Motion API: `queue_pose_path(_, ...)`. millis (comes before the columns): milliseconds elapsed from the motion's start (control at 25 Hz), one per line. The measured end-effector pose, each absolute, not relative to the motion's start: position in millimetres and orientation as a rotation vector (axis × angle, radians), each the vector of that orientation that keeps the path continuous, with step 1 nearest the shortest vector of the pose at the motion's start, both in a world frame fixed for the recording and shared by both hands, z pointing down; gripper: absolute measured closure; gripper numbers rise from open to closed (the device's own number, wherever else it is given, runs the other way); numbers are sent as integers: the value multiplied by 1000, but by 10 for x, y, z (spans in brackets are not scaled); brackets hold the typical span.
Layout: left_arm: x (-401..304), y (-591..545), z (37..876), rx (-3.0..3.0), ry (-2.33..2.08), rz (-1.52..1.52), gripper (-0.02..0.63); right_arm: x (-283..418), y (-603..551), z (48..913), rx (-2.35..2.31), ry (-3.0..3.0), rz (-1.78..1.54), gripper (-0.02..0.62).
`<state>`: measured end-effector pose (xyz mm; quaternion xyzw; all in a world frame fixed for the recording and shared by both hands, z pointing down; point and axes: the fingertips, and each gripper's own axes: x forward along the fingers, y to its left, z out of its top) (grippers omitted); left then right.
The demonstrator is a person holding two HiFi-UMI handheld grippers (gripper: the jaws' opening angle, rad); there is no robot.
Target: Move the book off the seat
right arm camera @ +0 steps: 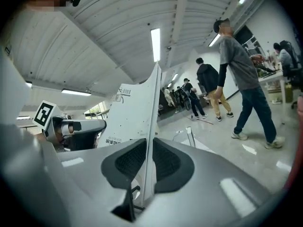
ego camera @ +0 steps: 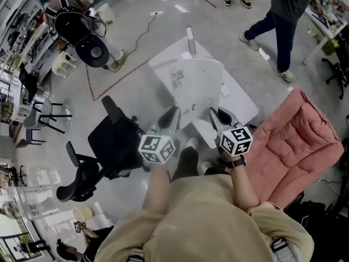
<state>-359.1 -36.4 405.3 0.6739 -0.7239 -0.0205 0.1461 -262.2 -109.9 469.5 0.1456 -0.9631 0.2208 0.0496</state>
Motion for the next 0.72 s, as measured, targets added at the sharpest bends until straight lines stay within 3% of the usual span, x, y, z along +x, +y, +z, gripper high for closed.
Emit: queue_pose_path(720, -3385, -2039, 6490, 2010, -1386, 315, 566, -2130, -1920, 7048, 1099, -2394, 1269, 548)
